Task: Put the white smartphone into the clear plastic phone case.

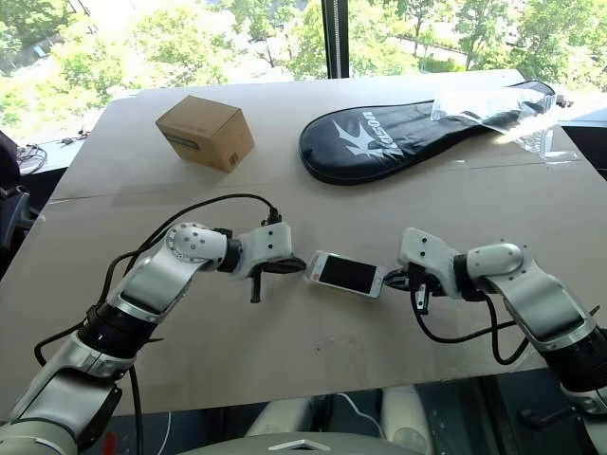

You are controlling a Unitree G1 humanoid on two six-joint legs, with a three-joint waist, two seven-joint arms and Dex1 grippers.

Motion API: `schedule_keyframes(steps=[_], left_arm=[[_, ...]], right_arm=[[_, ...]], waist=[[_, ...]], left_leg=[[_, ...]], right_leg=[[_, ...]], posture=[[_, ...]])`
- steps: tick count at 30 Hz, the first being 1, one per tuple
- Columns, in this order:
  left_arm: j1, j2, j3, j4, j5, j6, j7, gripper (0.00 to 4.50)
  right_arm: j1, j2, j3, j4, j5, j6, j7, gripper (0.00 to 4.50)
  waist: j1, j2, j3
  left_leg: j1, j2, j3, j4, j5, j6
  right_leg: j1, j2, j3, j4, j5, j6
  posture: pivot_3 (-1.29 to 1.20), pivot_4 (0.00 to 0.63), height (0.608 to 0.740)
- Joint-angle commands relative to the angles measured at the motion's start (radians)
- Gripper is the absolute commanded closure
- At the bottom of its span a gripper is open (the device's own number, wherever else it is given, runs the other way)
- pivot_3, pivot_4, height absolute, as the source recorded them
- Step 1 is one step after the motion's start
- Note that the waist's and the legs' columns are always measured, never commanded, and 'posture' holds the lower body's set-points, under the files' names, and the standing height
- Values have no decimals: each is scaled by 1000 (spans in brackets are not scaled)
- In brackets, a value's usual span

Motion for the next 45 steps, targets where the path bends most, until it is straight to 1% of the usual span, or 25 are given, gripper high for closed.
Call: schedule_keyframes(steps=[1, 5, 9, 11, 14, 16, 18, 19, 21, 23, 25, 27, 31, 36, 40, 42, 45], left_arm=[[-9, -58, -33, 0, 14, -1, 16, 4500], [-10, -94, -33, -28, 5, 26, 3, 4500], [-6, -83, -24, -30, 18, 26, -5, 4500], [-18, -53, 6, -9, 24, 14, -7, 4500], [-59, -9, 50, 42, 32, -23, -3, 4500], [-86, -7, 68, 63, 23, -44, 6, 4500], [-108, -34, 83, 70, 0, -47, 14, 4500], [-113, -67, 87, 68, -19, -64, 20, 4500], [-100, -157, 91, 40, -94, -44, 18, 4500], [-78, -235, 89, 38, -136, -23, 31, 4500], [-58, -269, 76, 46, -143, -24, 25, 4500], [-34, -287, 50, 59, -151, -15, 15, 4500], [-13, -241, -32, 139, -49, -126, 1, 4500], [-12, -237, -30, 194, -38, -156, 12, 4500], [1, -221, -30, 199, -30, -168, 8, 4500], [3, -216, -25, 201, -28, -170, 12, 4500], [0, -214, -22, 203, -25, -172, 19, 4500]], right_arm=[[-53, 52, 35, -19, -17, -1, -23, 4460], [-78, 87, 74, -5, -41, -2, -27, 4460], [-71, 87, 68, -4, -48, -2, -32, 4460], [-55, 66, 25, -17, -30, 2, -32, 4460], [-10, 55, -80, -52, 45, 13, -31, 4460], [31, 58, -140, -69, 90, 3, -30, 4460], [72, 65, -184, -73, 115, -24, -31, 4460], [94, 69, -197, -66, 107, -59, -40, 4460], [138, 72, -204, -46, 76, -113, -67, 4460], [179, 113, -222, -21, 84, -172, -88, 4460], [214, 167, -246, 2, 109, -226, -104, 4460], [257, 201, -254, 23, 120, -279, -98, 4460], [308, 273, -303, 82, 207, -349, -48, 4460], [308, 324, -299, 155, 246, -413, 0, 4460], [291, 305, -229, 269, 134, -487, 17, 4460], [290, 296, -199, 344, 81, -493, 6, 4460], [293, 261, -111, 445, -16, -481, 16, 4460]], waist=[[0, 0, 0], [19, 0, 0], [18, 0, 0], [18, 0, 0], [18, 0, 0], [18, 0, 0], [17, 0, 0], [17, 0, 0], [22, 0, 0], [21, 0, 0], [5, 0, 0], [-9, 0, 0], [-11, 0, 0], [-5, 0, 0], [-6, 1, 0], [-6, 1, -1], [-7, 1, -7]], left_leg=[[0, 0, 0, 0, 0, 0], [0, -1, -1, 2, 0, 0], [-2, -1, -2, 3, 0, 0], [-2, -1, -3, 3, 0, 0], [-2, -1, -3, 3, 0, 0], [-2, -1, -4, 3, 0, 0], [-3, -1, -4, 3, 0, 0], [-3, -1, -4, 3, 0, 0], [-4, -1, -4, 3, 0, 0], [-6, -2, -7, 4, 0, 0], [-7, -2, -7, 6, 0, 0], [-6, -2, -7, 7, 0, 0], [-2, -1, -4, 6, 1, -1], [7, -1, -2, 6, 1, -1], [9, -1, -1, 6, 1, -1], [9, -1, -2, 6, 1, -2], [11, -1, 0, 5, 1, -2]], right_leg=[[1, 0, 0, 0, 0, 0], [1, -1, -1, 1, 0, 0], [0, -1, -2, 0, 0, 0], [-1, 0, -3, 0, 0, 0], [-1, 0, -3, 0, 0, 0], [-1, 0, -3, 0, 0, 0], [-1, 0, -3, 0, 0, 0], [-1, 0, -3, 0, 0, 0], [-1, -1, -4, -1, 0, 0], [-1, -1, -6, -2, 0, 0], [-1, -1, -6, -2, 0, 0], [-2, -1, -6, 0, 0, 0], [-1, 0, -2, 5, 0, 0], [8, 0, -1, 5, 1, -1], [9, 1, 0, 5, 1, -1], [9, 1, 0, 5, 1, -1], [9, 1, 1, 5, 1, -1]], posture=[[0, 150, 740], [0, 150, 740], [0, 150, 740], [0, 150, 740], [0, 150, 740], [0, 150, 740], [0, 150, 740], [0, 150, 740], [0, 150, 740], [0, 150, 740], [0, 150, 740], [0, 150, 740], [0, 150, 740], [0, 150, 740], [0, 150, 740], [0, 150, 740], [0, 150, 740]])
